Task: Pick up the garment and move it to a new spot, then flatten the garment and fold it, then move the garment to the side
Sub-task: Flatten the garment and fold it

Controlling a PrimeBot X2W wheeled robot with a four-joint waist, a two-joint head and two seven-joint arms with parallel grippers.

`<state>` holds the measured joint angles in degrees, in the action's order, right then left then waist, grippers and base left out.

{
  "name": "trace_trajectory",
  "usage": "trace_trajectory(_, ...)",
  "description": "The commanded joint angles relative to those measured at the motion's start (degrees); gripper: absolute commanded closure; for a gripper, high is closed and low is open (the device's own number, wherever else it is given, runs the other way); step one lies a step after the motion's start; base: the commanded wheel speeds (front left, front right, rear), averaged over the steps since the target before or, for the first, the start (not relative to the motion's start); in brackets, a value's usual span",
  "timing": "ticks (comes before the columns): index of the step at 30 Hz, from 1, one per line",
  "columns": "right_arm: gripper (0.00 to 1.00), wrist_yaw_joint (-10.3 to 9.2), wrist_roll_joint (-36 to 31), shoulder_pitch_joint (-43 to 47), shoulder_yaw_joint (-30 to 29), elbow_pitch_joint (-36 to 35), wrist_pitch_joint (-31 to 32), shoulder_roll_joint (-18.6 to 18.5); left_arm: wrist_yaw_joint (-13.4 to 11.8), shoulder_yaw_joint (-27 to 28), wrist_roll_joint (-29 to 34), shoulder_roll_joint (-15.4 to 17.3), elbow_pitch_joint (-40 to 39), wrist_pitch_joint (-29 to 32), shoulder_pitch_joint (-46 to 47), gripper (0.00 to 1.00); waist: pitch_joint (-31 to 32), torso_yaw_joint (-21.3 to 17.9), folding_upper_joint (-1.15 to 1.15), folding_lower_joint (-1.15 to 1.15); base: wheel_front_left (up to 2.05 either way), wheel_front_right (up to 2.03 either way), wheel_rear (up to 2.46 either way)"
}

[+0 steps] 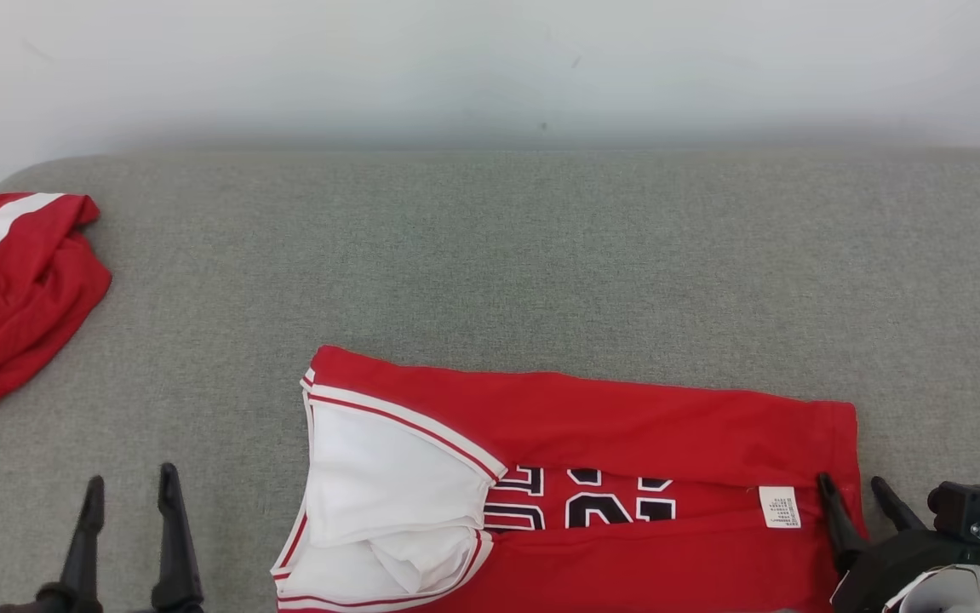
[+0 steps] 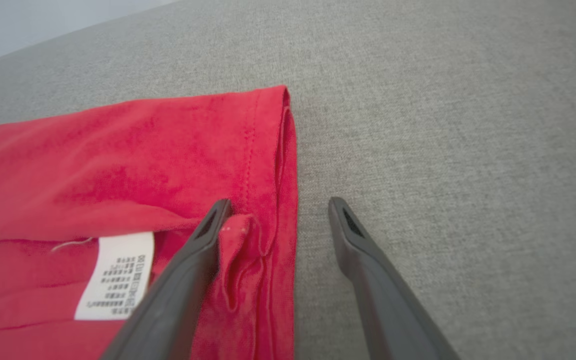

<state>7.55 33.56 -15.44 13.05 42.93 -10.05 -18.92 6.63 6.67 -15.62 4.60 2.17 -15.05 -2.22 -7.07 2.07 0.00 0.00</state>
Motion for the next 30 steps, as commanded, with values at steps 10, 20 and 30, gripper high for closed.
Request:
trace_trajectory(10, 1.00, -0.14, 3.00, -0.04, 2.62, 3.51, 2.48, 0.67, 0.92, -0.01, 4.64, -1.38, 2.22, -0.18, -2.86, 0.00, 2.42, 0.39, 0.00, 0.00, 0.00, 0.00, 0.00)
trace_trajectory(20, 1.00, -0.15, 3.88, -3.62, -1.09, 7.91, 3.25, -10.26, 0.84, 0.08, 4.95, -1.64, 3.37, -0.18, -5.42, 0.00, 6.19, -0.96, 0.00, 0.00, 0.00, 0.00, 0.00)
trace_trajectory(30, 1.00, -0.15, 3.88, -6.04, 0.36, 7.69, 5.32, -15.28, 0.79, -0.75, 4.29, -1.67, 4.05, -0.18, -6.11, 0.00, 7.16, -1.75, 0.00, 0.00, 0.00, 0.00, 0.00)
